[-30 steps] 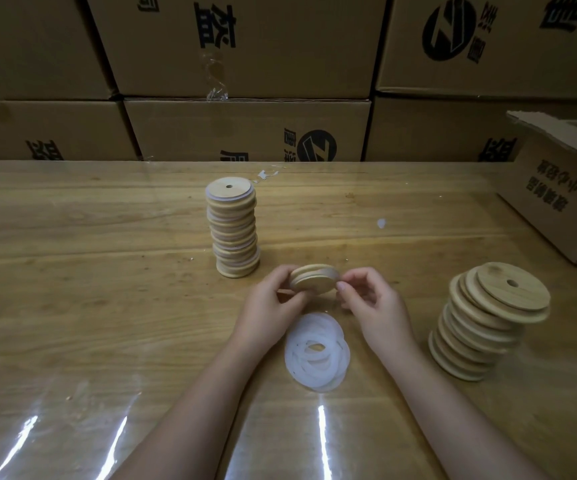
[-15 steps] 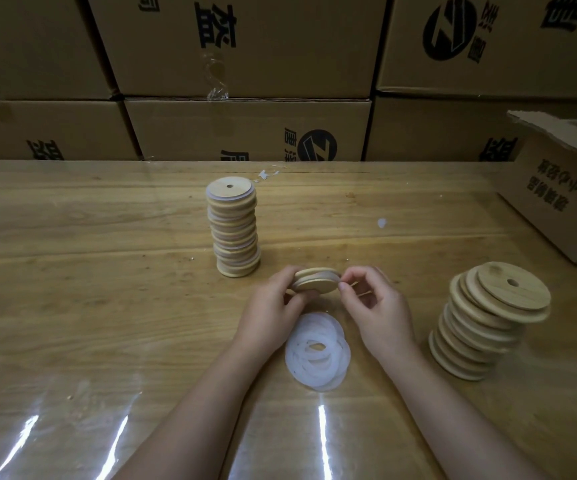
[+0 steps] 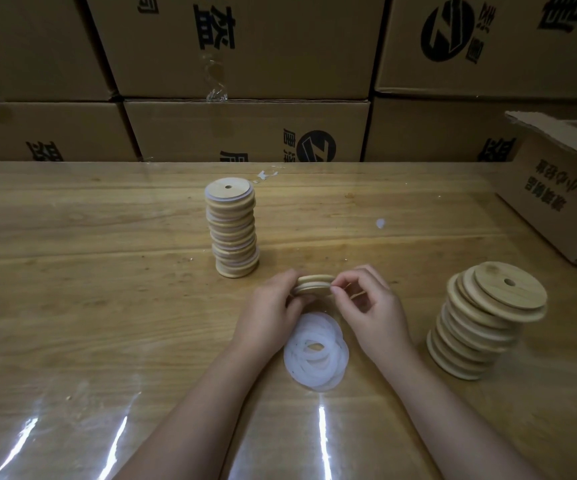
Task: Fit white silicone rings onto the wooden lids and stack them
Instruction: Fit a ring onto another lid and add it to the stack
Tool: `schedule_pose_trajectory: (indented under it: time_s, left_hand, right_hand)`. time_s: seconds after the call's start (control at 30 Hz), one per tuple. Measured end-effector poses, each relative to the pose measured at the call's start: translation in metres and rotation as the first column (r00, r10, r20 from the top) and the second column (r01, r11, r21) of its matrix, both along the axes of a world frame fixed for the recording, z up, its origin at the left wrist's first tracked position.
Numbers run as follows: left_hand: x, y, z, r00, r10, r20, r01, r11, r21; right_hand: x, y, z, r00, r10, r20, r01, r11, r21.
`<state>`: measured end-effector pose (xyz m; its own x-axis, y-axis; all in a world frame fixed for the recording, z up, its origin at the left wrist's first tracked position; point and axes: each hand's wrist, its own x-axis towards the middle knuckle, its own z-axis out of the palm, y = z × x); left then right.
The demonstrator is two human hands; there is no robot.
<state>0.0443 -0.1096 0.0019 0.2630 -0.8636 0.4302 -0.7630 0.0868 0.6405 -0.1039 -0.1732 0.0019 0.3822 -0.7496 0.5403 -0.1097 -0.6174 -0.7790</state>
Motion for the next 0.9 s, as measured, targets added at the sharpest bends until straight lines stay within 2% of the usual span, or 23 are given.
schedule_pose_trajectory:
  time_s: [0.1,0.23,0.5,0.63,0.7,0.83,0.9]
  left_hand:
    - [0.0008,-0.0005,-0.0006,1.0,0.002,-0.004,-0.002,1.0,-0.002]
    - [0.0017,-0.0014,-0.0024,1.0,-0.011,-0.027,0.011,1.0,-0.003]
    - [0.004,-0.0009,0.002,0.943,-0.089,-0.321,0.074,0.996,-0.058]
    - [0.0011,-0.0006,0.0027,0.883,-0.113,-0.456,0.089,0.993,-0.074]
    - [-0.0003,-0.0002,0.0029,0.893,-0.112,-0.437,0.091,0.993,-0.07]
    - [0.0019,-0.0011,0.0023,0.968,-0.058,-0.243,0.037,0.995,-0.092]
    - [0.0028,-0.001,0.0019,0.968,-0.053,-0.244,0.032,0.995,-0.089]
  right_hand:
    - [0.0006,0.0003,-0.0005,0.999,-0.011,-0.031,0.011,0.999,-0.031]
    - [0.0001,-0.0012,-0.0001,0.999,-0.038,-0.006,0.038,0.999,0.012]
    - [0.0013,-0.0017,-0.0004,0.998,-0.059,0.015,0.056,0.988,0.141]
    - [0.0019,-0.0016,-0.0017,0.997,-0.081,0.015,0.078,0.985,0.155]
    - [0.002,-0.0018,-0.0014,0.994,-0.101,0.028,0.096,0.985,0.141]
    - [0.001,-0.0016,-0.0005,0.994,-0.103,0.029,0.1,0.99,0.101]
    - [0.0004,-0.0009,0.0001,0.994,-0.104,0.022,0.101,0.99,0.098]
